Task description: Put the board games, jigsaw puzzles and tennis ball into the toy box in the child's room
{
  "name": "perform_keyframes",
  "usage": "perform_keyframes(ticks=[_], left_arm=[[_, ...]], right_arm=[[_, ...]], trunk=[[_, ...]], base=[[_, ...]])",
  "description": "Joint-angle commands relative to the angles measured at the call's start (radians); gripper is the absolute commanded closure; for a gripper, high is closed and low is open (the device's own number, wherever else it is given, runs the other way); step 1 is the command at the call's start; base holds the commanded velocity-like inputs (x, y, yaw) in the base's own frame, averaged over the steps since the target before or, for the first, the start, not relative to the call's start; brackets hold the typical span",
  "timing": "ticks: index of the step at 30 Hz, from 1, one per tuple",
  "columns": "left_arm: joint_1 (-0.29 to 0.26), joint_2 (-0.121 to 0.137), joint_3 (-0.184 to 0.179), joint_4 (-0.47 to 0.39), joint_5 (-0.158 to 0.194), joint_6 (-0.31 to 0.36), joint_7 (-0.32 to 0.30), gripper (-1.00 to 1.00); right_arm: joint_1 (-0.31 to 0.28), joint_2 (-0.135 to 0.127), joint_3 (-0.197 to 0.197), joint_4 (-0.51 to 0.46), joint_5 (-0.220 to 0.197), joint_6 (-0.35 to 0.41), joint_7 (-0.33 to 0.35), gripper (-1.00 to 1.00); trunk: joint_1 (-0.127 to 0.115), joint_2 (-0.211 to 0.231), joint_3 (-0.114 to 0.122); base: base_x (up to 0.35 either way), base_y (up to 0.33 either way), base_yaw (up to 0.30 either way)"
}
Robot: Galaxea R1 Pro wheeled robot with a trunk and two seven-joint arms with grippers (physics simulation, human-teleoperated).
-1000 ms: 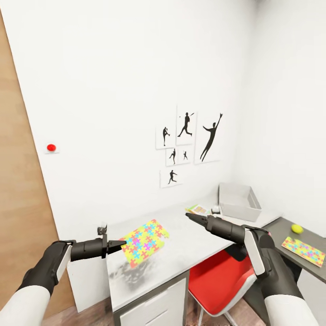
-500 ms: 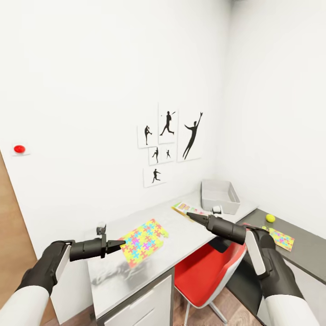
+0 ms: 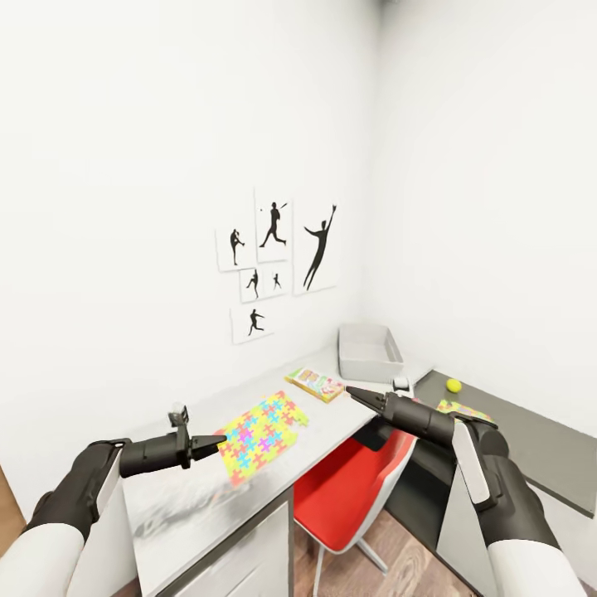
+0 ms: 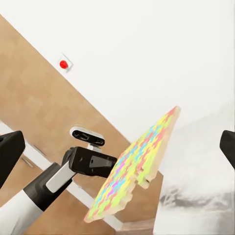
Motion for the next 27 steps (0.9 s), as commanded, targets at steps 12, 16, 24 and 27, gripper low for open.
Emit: perform_keyframes(ticks=[12,16,24,27], left_arm=[[0.000,0.002,0.000,0.000,0.000,0.008,-0.007,1.00],[0.000,0.003,-0.001,0.000,0.000,0.007,-0.006,1.00],[0.000,0.003,-0.003,0.000,-0.001,0.006,-0.005,1.00],[0.000,0.003,-0.003,0.000,-0.001,0.006,-0.005,1.00]], right_arm=[[-0.001,-0.001,-0.017,0.008,-0.001,0.005,0.002,-1.00],[-0.001,-0.001,-0.047,0.022,-0.001,0.005,0.004,-1.00],[-0.001,-0.005,-0.103,0.053,0.000,0.003,0.005,-1.00],[-0.001,-0.005,-0.109,0.057,0.000,0.002,0.002,-1.00]], trunk=[[0.000,-0.001,-0.008],[0.000,-0.001,-0.010],[0.000,-0.001,-0.015],[0.000,-0.001,-0.016]], base=[[0.000,0.000,-0.254],[0.017,-0.006,-0.254],[0.190,-0.114,-0.255],[0.282,-0.056,-0.159]])
